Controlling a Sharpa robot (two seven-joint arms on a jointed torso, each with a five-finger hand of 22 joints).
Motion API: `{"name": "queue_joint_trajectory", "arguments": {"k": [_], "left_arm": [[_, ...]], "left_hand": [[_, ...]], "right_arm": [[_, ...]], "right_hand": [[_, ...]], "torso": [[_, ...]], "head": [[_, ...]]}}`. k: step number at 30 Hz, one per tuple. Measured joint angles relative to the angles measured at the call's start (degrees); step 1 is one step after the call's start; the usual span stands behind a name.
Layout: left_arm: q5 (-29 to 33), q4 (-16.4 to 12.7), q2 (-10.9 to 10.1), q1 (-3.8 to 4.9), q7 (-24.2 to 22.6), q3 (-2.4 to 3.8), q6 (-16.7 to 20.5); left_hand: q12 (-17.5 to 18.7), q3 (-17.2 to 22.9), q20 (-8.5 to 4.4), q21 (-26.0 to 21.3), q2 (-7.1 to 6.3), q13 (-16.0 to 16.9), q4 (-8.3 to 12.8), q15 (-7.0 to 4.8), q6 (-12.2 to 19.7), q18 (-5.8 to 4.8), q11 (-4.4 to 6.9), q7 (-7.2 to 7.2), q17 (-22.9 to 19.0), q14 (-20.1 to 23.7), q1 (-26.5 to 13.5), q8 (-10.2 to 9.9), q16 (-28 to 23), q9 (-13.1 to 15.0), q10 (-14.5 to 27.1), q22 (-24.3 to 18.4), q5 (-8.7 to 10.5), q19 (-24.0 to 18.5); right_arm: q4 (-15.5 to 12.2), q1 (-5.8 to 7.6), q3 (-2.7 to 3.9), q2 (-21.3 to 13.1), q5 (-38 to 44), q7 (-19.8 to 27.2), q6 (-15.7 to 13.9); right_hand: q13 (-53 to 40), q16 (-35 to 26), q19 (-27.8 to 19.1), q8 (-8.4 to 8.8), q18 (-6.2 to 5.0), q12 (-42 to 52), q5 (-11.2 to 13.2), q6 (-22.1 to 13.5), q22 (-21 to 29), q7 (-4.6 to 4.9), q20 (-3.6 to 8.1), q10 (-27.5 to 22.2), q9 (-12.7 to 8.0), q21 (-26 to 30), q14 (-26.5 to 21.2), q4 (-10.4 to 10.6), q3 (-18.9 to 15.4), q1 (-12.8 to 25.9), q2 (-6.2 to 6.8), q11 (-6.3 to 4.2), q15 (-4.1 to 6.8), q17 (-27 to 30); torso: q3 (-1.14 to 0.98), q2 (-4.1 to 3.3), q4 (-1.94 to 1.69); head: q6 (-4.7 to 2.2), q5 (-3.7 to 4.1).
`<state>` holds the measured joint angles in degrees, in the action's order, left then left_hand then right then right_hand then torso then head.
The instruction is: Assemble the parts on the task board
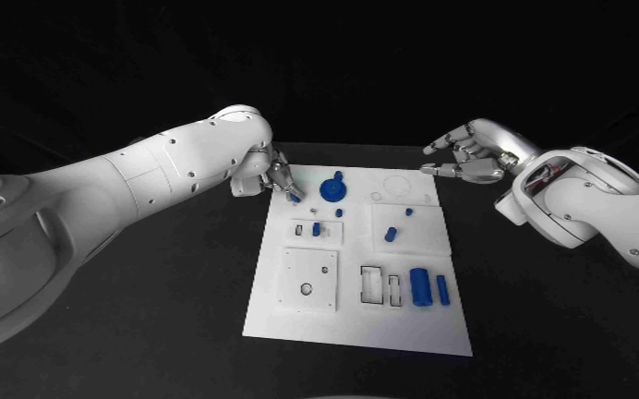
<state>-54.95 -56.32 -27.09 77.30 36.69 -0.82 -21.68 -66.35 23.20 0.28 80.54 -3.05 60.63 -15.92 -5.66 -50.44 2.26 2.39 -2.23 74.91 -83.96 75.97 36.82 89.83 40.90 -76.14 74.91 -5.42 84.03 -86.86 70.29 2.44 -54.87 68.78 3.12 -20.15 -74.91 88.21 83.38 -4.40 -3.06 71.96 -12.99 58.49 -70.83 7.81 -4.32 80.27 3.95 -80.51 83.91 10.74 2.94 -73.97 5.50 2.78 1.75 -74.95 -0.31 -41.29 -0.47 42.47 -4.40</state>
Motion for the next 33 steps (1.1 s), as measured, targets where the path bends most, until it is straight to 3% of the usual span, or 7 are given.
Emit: {"name": "queue_joint_trajectory", "arguments": {"k": [6,12,22,26,33], "left_arm": [[1.7,-3.5,-2.4,-0.01,-0.3,-0.01,1.8],[2.8,-10.5,-6.4,-0.17,-0.9,-0.02,5.4],[-1.1,-21.8,-11.6,-3.21,-1.9,-0.22,12.2],[-4.2,-24.4,-12.9,-4.06,-2.1,-0.22,14.0],[-7.6,-27.3,-14.2,-5.34,-2.1,-0.22,15.3]], "left_hand": [[0.0,2.9,0.0,0.0,-1.21,0.0,1.3,0.0,0.0,0.0,-0.03,-0.01,0.0,0.0,-1.2,0.3,0.0,0.4,0.0,0.0,0.21,0.0],[-0.2,4.0,0.0,0.0,-1.93,0.3,1.5,0.01,0.0,0.0,-0.24,-0.03,0.0,0.0,-1.9,0.8,0.0,0.8,-0.2,0.0,0.23,0.0],[-0.5,5.2,0.0,0.2,-2.65,0.6,2.1,0.01,-0.2,0.0,0.01,0.08,0.0,0.0,-2.7,1.2,0.0,0.8,-0.5,0.0,0.38,0.0],[-0.7,5.4,0.0,0.6,-2.79,0.8,2.2,0.01,-0.2,0.0,0.06,0.08,0.0,0.0,-2.8,1.2,0.0,0.8,-0.9,0.0,0.39,0.0],[-0.7,5.8,0.0,0.6,-2.94,0.8,2.4,0.01,-0.3,0.0,0.07,0.0,0.0,0.0,-3.0,1.2,0.0,0.8,-0.9,0.0,0.52,0.0]], "right_arm": [[0.1,-0.04,-0.02,0.0,0.0,0.0,0.2],[0.2,-0.14,-0.05,0.0,0.0,-0.1,0.3],[0.2,-0.28,-0.08,-0.3,0.0,-0.1,0.4],[0.2,-0.29,-0.08,-0.3,0.0,-0.2,0.4],[0.1,-0.41,-0.08,-0.3,-0.1,-0.2,0.5]], "right_hand": [[0.0,0.0,0.0,0.0,0.0,0.0,0.0,0.0,0.0,0.0,0.0,0.0,0.0,0.0,0.0,0.0,0.0,0.0,0.0,0.0,0.0,0.0],[0.0,0.0,0.0,0.0,0.0,0.0,0.0,0.0,0.0,0.0,0.0,0.0,0.0,0.0,0.0,0.0,0.0,0.0,0.0,0.0,0.0,0.0],[0.0,0.0,0.0,0.0,0.0,0.0,0.0,0.0,0.0,0.0,0.0,0.0,0.0,0.0,0.0,0.2,-0.2,0.0,0.0,0.0,0.0,0.0],[0.0,0.0,0.0,0.0,0.0,0.0,0.0,0.0,0.0,0.0,0.0,0.0,0.0,0.0,0.0,0.2,-0.2,0.0,0.0,0.0,0.0,0.0],[0.0,0.0,0.0,0.0,0.0,0.0,0.0,0.0,0.0,0.0,0.0,0.0,0.0,0.0,0.0,0.2,-0.2,0.0,0.0,0.0,0.0,0.0]], "torso": [[-0.03,0.04,-0.02],[-0.05,0.05,-0.08],[-0.05,0.2,-0.38],[-0.03,0.26,-0.58],[0.04,0.26,-0.61]], "head": [[-0.06,-0.06],[-0.11,-0.16],[0.08,-0.25],[0.26,-0.19],[0.34,-0.21]]}}
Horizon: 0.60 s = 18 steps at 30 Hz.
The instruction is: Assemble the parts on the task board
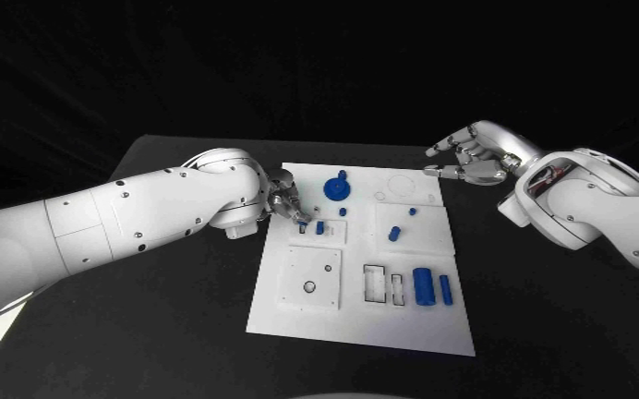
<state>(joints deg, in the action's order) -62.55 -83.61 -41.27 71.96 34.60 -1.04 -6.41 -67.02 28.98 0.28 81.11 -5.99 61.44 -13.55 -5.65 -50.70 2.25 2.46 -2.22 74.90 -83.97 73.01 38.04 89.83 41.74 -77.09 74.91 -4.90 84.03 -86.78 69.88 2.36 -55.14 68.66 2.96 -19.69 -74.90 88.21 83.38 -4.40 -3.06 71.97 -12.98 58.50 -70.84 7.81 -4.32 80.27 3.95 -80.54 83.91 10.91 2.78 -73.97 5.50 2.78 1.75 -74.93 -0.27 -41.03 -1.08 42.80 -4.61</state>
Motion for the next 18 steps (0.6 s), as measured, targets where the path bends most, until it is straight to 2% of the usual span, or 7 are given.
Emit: {"name": "queue_joint_trajectory", "arguments": {"k": [10,18], "left_arm": [[-2.3,-0.8,-0.3,-0.31,0.7,0.0,-0.7],[-3.1,-0.8,-0.3,-0.33,1.0,0.04,-2.2]], "left_hand": [[0.0,1.0,0.0,0.0,-0.91,0.0,0.7,0.0,-0.2,0.0,0.0,0.23,0.0,0.0,-0.1,0.0,0.0,0.0,0.0,0.0,0.14,0.0],[0.0,1.1,0.0,0.2,-1.06,0.0,0.8,0.0,-0.2,0.01,0.0,0.41,0.0,0.0,-0.3,0.0,0.0,0.0,0.0,0.0,0.2,0.0]], "right_arm": [[0.0,-0.04,-0.01,-0.1,-0.1,0.0,0.0],[0.0,-0.06,-0.01,-0.2,-0.2,0.0,0.0]], "right_hand": [[0.0,0.0,0.0,0.0,0.0,0.0,0.0,0.0,0.0,0.0,0.0,0.0,0.0,0.0,0.0,0.0,0.0,0.0,0.0,0.0,0.0,0.0],[0.0,0.0,0.0,0.0,0.0,0.0,0.0,0.0,0.0,0.0,0.0,0.0,0.0,0.0,0.0,0.0,0.0,0.0,0.0,0.0,0.0,0.0]], "torso": [[-0.03,-0.07,-0.01],[-0.05,-0.07,-0.02]], "head": [[0.53,-0.16],[0.87,-0.17]]}}
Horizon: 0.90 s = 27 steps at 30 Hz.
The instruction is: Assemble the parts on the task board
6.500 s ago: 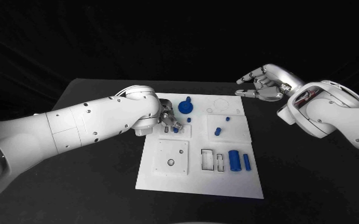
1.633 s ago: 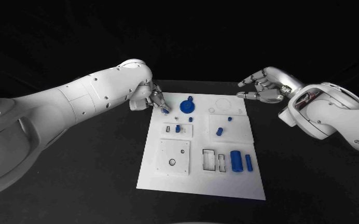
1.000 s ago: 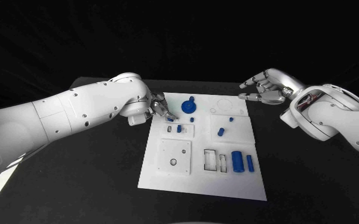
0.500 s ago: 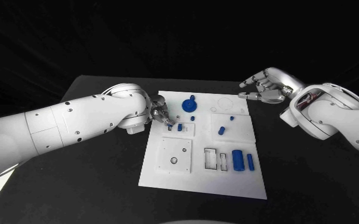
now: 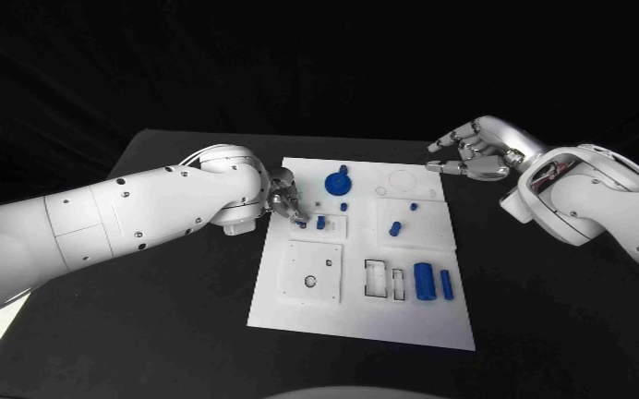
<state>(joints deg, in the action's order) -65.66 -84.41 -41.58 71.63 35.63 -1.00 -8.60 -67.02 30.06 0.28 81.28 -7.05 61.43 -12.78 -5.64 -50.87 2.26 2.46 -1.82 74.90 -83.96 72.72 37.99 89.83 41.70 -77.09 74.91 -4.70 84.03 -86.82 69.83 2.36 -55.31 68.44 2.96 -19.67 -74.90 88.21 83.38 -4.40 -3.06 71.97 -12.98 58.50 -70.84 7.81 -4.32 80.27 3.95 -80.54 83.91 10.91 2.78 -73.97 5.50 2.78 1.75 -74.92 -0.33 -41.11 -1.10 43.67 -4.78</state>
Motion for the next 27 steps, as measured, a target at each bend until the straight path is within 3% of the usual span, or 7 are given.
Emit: {"name": "queue_joint_trajectory", "arguments": {"k": [7,27], "left_arm": [[-0.3,0.0,0.1,0.01,0.1,0.02,-1.4],[-0.7,0.3,0.6,0.07,0.3,0.07,-2.9]], "left_hand": [[0.0,0.2,0.0,0.1,-0.69,0.1,0.2,0.0,0.0,0.0,0.21,0.0,0.0,0.0,-0.1,0.0,0.0,0.0,-0.2,0.0,0.13,0.0],[0.0,0.7,0.0,0.1,-0.65,0.0,0.2,0.0,0.0,0.0,0.2,-0.01,0.0,0.0,-0.1,0.0,0.0,-0.2,-0.2,0.0,0.34,0.0]], "right_arm": [[0.0,0.0,0.0,0.0,-0.1,0.0,0.0],[-0.1,0.0,0.0,0.0,-0.1,0.0,0.0]], "right_hand": [[0.0,0.0,0.0,0.0,0.0,0.0,0.0,0.0,0.0,0.0,0.0,0.0,0.0,0.0,0.0,0.0,0.0,0.0,0.0,0.0,0.0,0.0],[0.0,0.0,0.0,0.0,0.0,0.0,0.0,0.0,0.0,0.0,0.0,0.0,0.0,0.0,0.0,0.0,0.0,0.0,0.0,0.0,0.0,0.0]], "torso": [[0.0,0.0,0.01],[-0.01,0.03,0.02]], "head": [[0.16,-0.04],[0.36,-0.03]]}}
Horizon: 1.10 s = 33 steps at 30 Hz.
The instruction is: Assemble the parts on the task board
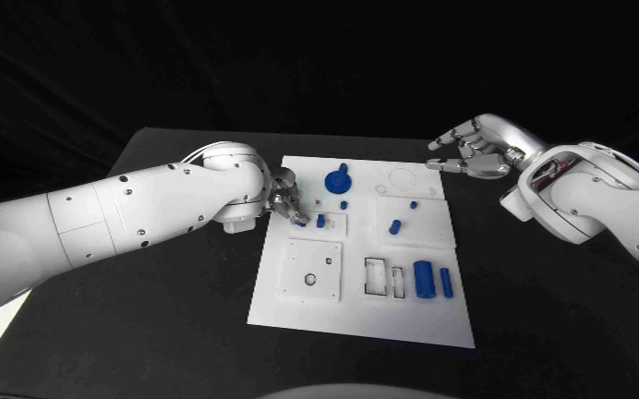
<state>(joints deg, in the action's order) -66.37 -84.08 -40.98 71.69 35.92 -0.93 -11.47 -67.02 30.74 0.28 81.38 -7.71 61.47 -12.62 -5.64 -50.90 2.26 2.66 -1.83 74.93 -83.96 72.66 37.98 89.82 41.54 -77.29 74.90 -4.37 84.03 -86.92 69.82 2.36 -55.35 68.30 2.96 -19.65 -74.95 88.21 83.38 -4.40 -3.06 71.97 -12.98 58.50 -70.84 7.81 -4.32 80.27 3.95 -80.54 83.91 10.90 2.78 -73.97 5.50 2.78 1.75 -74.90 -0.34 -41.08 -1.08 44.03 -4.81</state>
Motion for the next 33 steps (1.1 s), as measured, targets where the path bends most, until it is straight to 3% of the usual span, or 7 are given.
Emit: {"name": "queue_joint_trajectory", "arguments": {"k": [3,5,9,25,33], "left_arm": [[0.1,0.4,0.2,0.02,0.1,0.01,-0.4],[0.1,0.6,0.4,0.04,0.2,0.03,-0.7],[0.3,1.2,0.9,0.16,0.5,0.09,-1.4],[0.5,2.6,2.0,0.39,1.0,0.22,-3.0],[0.5,3.1,2.3,0.38,1.1,0.19,-3.1]], "left_hand": [[0.0,0.7,0.0,0.0,0.87,-0.2,-0.6,0.0,-0.2,0.0,0.0,-0.18,0.0,0.0,-1.4,0.1,0.0,0.0,0.0,0.0,0.0,0.0],[0.0,2.6,0.0,0.0,1.08,-0.3,0.7,0.0,-0.5,0.01,0.0,-0.1,0.0,0.0,-3.3,0.1,0.0,0.0,0.0,0.0,0.01,0.0],[0.0,3.8,0.0,0.0,0.85,-0.3,2.0,0.0,-0.8,0.0,0.0,-0.05,0.0,0.0,-4.6,0.5,0.0,-0.1,0.0,0.0,0.14,0.0],[-0.4,3.1,0.0,0.0,0.53,0.2,2.8,0.0,-1.5,0.0,0.23,0.31,0.0,0.0,-6.0,0.6,0.0,-0.2,-0.2,0.0,0.25,0.0],[-0.7,1.3,0.0,0.7,-0.13,0.7,2.0,-0.24,-2.7,0.0,0.34,1.04,0.0,-0.2,-8.3,0.5,0.0,-0.3,-0.7,0.0,-2.14,0.0]], "right_arm": [[0.0,0.0,0.0,0.0,0.0,0.0,0.0],[-0.1,0.0,0.0,0.0,0.0,0.0,0.0],[-0.1,0.0,0.0,0.0,0.0,0.0,0.0],[-0.3,0.0,0.0,-0.1,0.0,0.0,0.0],[-0.3,0.0,0.0,-0.1,0.0,0.0,0.0]], "right_hand": [[0.0,0.0,0.0,0.0,0.0,0.0,0.0,0.0,0.0,0.0,0.0,0.0,0.0,0.0,0.0,0.0,0.0,0.0,0.0,0.0,0.0,0.0],[0.0,0.0,0.0,0.0,0.0,0.0,0.0,0.0,0.0,0.0,0.0,0.0,0.0,0.0,0.0,0.0,0.0,0.0,0.0,0.0,0.0,0.0],[0.0,0.0,0.0,0.0,0.0,0.0,0.0,0.0,0.0,0.0,0.0,0.0,0.0,0.0,0.0,0.0,0.0,0.0,0.0,0.0,0.0,0.0],[0.0,0.0,0.0,0.0,0.0,0.0,0.0,0.0,0.0,0.0,0.0,0.0,0.0,0.0,0.0,0.0,0.0,0.0,0.0,0.0,0.0,0.0],[0.0,0.0,0.0,0.0,0.0,0.0,0.0,0.0,0.0,0.0,0.0,0.0,0.0,0.0,0.0,0.0,0.0,0.0,0.0,0.0,0.0,0.0]], "torso": [[-0.01,0.0,-0.01],[-0.01,0.01,-0.01],[-0.01,0.01,0.0],[-0.01,0.01,0.03],[-0.01,0.04,-0.01]], "head": [[0.02,0.05],[0.05,0.05],[0.08,0.06],[0.26,0.26],[0.28,0.3]]}}
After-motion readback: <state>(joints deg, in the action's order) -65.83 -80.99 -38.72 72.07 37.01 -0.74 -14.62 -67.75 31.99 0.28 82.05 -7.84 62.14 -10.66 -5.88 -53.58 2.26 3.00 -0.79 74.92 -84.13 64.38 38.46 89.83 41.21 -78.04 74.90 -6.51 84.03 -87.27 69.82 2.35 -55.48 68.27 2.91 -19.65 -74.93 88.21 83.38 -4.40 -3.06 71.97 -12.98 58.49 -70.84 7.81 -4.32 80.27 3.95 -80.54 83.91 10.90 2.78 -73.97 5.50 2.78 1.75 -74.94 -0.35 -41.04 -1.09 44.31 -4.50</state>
